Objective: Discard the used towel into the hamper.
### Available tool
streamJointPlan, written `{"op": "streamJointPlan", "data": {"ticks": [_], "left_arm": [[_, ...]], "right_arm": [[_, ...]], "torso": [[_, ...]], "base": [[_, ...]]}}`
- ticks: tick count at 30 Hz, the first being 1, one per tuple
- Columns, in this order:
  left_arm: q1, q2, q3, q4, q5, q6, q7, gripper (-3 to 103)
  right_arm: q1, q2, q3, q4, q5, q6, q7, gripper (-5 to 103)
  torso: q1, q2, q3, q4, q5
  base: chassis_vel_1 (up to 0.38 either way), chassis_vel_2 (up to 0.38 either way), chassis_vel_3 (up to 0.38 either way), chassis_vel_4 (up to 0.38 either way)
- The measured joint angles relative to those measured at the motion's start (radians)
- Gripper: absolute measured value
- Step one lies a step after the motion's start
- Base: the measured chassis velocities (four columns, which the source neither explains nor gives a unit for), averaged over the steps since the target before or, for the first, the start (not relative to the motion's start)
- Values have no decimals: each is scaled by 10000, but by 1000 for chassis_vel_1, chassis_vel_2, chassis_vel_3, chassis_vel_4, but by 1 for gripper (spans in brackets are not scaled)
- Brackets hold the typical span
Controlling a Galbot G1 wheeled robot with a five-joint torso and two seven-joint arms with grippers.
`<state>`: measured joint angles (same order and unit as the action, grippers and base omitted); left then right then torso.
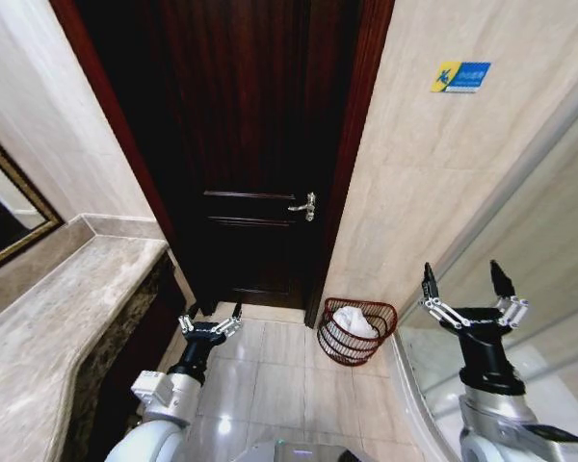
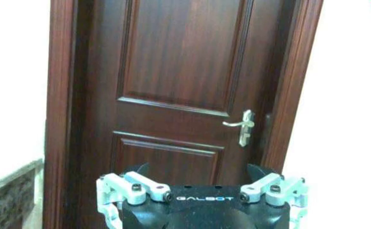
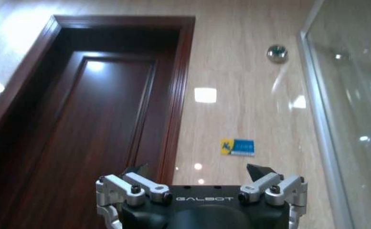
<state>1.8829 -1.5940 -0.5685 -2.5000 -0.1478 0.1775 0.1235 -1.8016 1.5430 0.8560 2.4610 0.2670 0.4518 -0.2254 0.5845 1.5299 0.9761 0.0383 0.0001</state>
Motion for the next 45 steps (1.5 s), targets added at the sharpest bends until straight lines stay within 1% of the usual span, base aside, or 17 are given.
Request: {"op": "streamJointPlan", "data": {"ticks": [6,9,12,22,24,35,45], "left_arm": [[0,0,0,0,0,0,0,100],[0,0,0,0,0,0,0,100],[0,0,0,0,0,0,0,100],[0,1,0,0,0,0,0,100],[0,0,0,0,0,0,0,100],[0,0,0,0,0,-1,0,100],[0,0,0,0,0,0,0,100]], "right_arm": [[-10,-17,125,-31,58,112,-99,100],[92,-13,246,-133,-18,436,-250,100],[91,-7,266,-142,-37,500,-276,100],[206,-68,279,-181,-24,632,-285,100],[249,-84,283,-195,-35,661,-289,100],[332,-140,254,-198,-34,645,-284,100],[301,-117,239,-173,99,677,-394,100]], "torso": [[0,1,0,-1,-1],[-2,1,-1,0,-1],[1,1,0,-1,-1],[12,-4,4,0,-3],[0,-1,1,0,2],[4,-1,2,0,0],[4,-1,2,0,-1]], "base": [[154,-165,-148,150],[110,-98,-111,98],[68,-71,-59,73],[64,-56,-56,68],[135,-143,-143,126],[107,-100,-110,106],[10,-24,-20,21]]}}
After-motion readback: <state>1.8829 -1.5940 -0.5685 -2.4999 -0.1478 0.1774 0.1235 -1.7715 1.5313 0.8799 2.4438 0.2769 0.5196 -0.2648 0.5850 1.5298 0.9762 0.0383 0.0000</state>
